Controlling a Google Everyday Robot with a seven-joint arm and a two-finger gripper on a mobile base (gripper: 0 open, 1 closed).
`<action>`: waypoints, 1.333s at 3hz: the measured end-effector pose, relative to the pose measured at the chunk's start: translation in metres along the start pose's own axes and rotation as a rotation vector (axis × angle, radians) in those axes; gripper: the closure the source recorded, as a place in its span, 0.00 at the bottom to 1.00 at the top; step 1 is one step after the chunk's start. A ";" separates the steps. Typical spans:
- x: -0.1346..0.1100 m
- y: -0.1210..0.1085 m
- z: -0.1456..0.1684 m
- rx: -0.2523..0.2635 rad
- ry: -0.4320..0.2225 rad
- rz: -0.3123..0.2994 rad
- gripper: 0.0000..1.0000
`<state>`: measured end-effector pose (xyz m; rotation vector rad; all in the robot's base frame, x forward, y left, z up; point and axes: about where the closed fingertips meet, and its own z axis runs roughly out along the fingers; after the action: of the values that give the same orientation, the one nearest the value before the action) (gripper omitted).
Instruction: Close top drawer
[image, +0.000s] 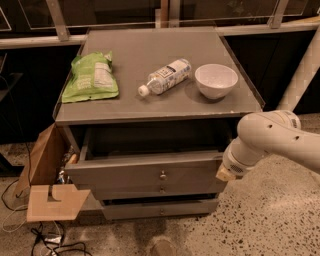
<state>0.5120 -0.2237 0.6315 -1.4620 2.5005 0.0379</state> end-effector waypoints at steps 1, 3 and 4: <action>0.000 0.000 0.000 0.000 0.000 0.000 0.28; 0.000 0.000 0.000 0.000 0.000 0.000 0.00; 0.000 0.000 0.000 0.000 0.000 0.000 0.00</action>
Offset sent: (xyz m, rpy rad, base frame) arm 0.0000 0.0000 0.0000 0.0000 0.0000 0.0000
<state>0.5120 -0.2237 0.6314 -1.4622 2.5006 0.0380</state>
